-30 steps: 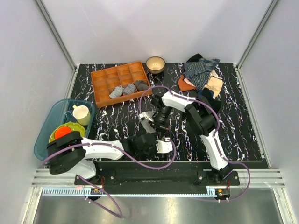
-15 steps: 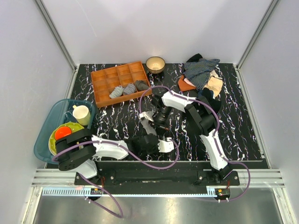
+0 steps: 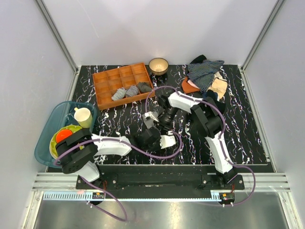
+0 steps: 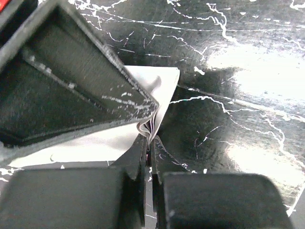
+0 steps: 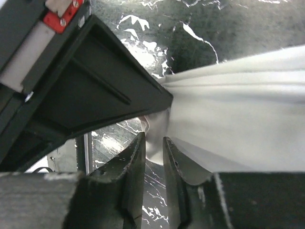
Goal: Roll the underwear
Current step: Roll the underwear to the center of the board.
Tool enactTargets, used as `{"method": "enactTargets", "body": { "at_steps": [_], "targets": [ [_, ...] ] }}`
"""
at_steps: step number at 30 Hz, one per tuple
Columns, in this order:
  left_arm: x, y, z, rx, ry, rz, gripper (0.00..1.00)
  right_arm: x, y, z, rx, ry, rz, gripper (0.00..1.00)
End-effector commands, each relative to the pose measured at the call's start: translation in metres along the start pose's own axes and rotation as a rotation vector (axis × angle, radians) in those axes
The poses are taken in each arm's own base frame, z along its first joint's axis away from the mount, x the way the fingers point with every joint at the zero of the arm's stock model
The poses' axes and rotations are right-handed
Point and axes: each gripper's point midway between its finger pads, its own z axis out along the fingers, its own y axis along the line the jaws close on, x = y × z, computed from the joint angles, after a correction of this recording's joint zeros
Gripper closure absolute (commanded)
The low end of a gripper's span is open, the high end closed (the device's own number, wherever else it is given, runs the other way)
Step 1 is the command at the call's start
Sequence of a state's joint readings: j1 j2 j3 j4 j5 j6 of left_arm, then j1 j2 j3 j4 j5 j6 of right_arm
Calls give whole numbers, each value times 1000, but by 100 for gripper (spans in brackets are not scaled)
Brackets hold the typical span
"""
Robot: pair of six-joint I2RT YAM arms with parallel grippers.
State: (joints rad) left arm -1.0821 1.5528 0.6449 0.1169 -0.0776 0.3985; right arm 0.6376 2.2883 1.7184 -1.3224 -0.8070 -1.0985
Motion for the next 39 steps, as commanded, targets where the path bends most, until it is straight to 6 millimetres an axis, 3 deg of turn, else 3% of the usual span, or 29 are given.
{"method": "enactTargets", "body": {
  "at_steps": [1,9,14,18,24,27,29,33,39],
  "targets": [
    [-19,1,-8,117,-58,-116,100,-23,6,-36,93,-120,-34,68],
    [-12,5,-7,271,-41,-262,100,-19,-10,-95,267,-256,-22,64],
    [-16,16,-12,383,-90,-423,100,-10,2,-116,367,-294,-64,64],
    [-18,21,-10,454,-109,-543,100,-4,12,-120,427,-308,-114,65],
    [-3,29,4,539,-35,-796,100,-4,48,-107,413,-364,-366,67],
    [10,32,9,562,3,-931,100,-6,60,-83,416,-298,-525,67],
    [11,38,11,566,-9,-986,100,-7,59,-59,436,-206,-630,67],
    [20,42,14,569,0,-1063,100,-19,48,-32,492,-108,-778,67],
    [24,46,18,569,5,-1095,100,-32,16,-12,543,-13,-825,71]
  ]
}}
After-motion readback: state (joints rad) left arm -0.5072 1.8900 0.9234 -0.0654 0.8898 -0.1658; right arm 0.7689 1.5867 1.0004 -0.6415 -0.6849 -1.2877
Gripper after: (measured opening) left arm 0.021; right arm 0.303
